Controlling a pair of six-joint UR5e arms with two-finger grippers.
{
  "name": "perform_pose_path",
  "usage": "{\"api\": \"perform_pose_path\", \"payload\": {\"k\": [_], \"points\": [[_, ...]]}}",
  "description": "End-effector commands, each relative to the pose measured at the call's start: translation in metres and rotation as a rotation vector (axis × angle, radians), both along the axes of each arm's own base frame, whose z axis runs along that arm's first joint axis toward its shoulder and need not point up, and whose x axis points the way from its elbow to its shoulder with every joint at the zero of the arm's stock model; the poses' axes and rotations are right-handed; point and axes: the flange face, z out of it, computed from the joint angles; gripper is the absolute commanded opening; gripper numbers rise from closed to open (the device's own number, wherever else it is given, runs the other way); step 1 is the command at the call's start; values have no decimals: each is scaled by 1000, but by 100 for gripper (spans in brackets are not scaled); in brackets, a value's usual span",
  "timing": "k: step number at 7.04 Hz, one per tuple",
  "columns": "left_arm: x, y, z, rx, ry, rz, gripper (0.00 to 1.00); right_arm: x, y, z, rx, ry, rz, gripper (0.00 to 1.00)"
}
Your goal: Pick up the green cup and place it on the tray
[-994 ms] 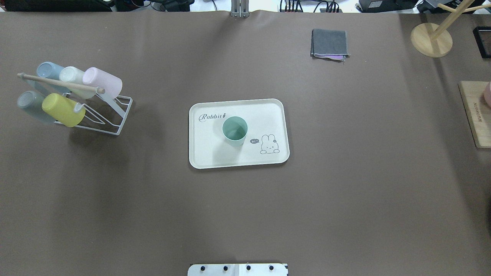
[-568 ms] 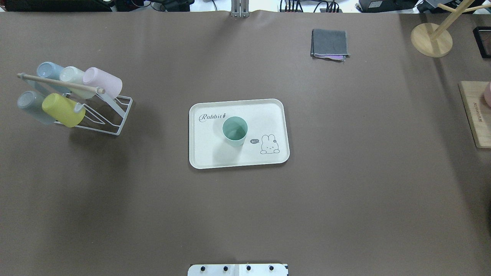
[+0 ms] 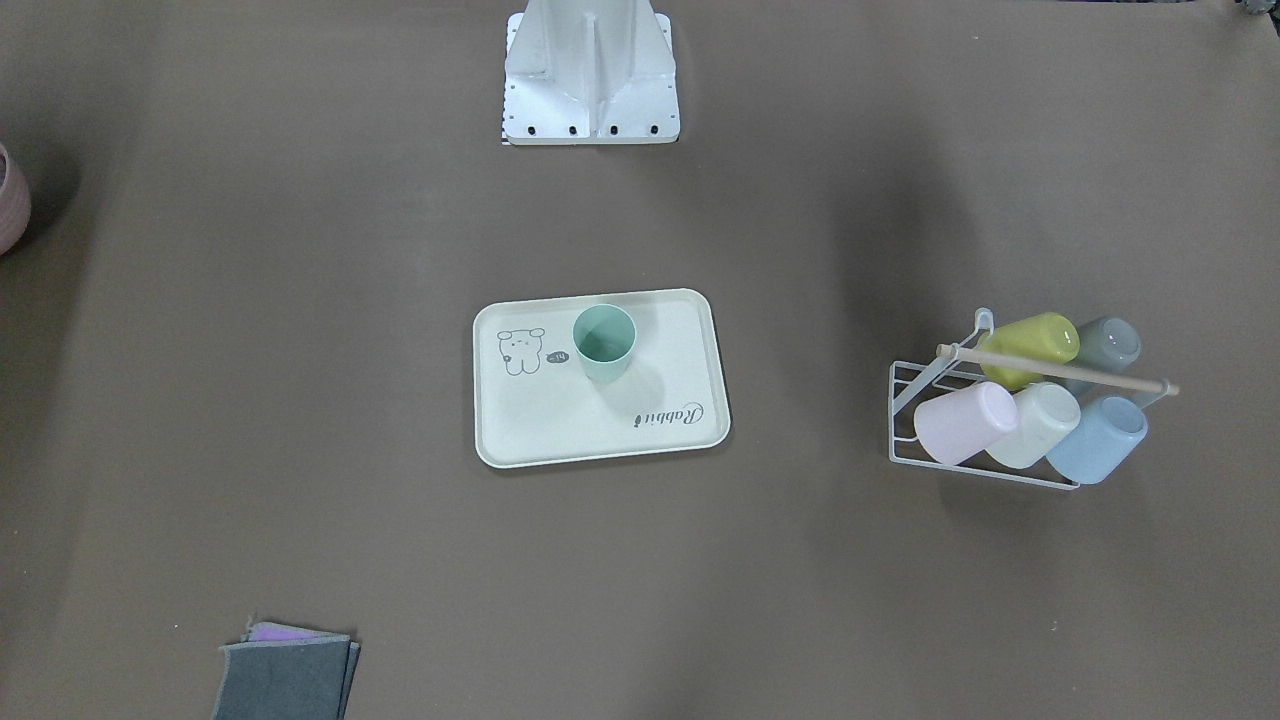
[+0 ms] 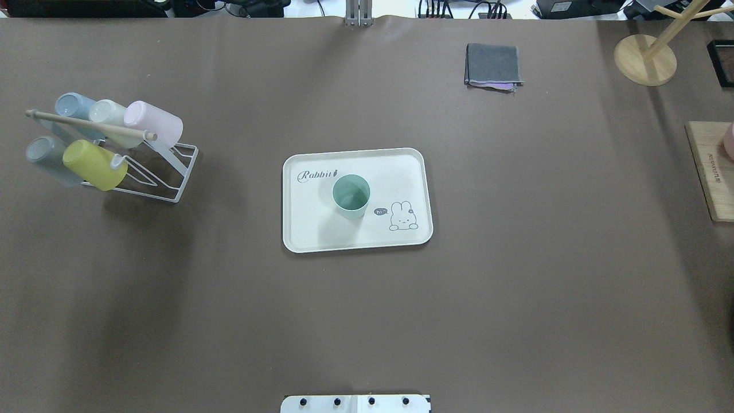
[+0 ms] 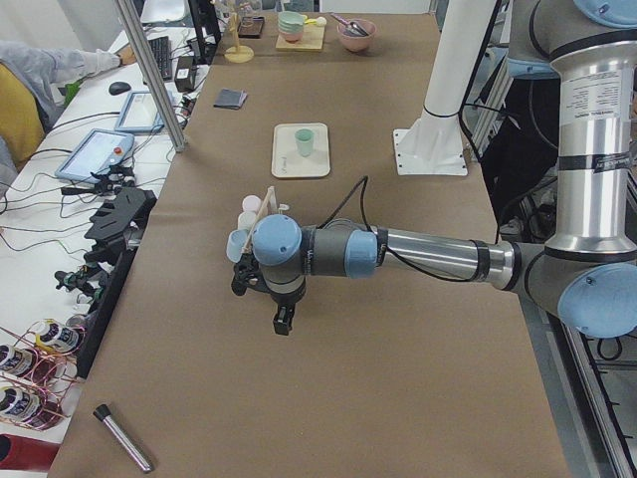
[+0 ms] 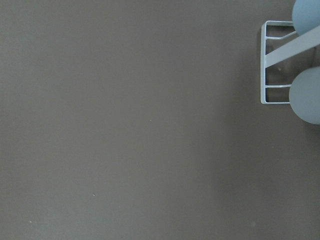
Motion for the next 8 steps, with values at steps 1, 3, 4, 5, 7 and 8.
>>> {"api": "perform_pose_path", "payload": {"k": [1, 3, 4, 5, 7, 8], "points": [[-19, 20, 15, -46, 22, -55, 98, 0, 2, 5, -11, -2, 0, 100], [-21, 24, 16, -46, 16, -58, 98, 0, 1, 4, -10, -17, 0, 100], [-21, 22, 12, -33, 15, -57, 98, -1, 3, 4, -12, -26, -1, 100], [-22, 22, -1, -11, 14, -59, 98, 1, 3, 8, -19, -30, 3, 100], [-23, 19, -5, 0, 12, -61, 98, 1, -1, 4, -12, -31, 3, 100], [-25, 20, -5, 0, 12, -65, 98, 1, -1, 5, -12, -25, 4, 100]]}}
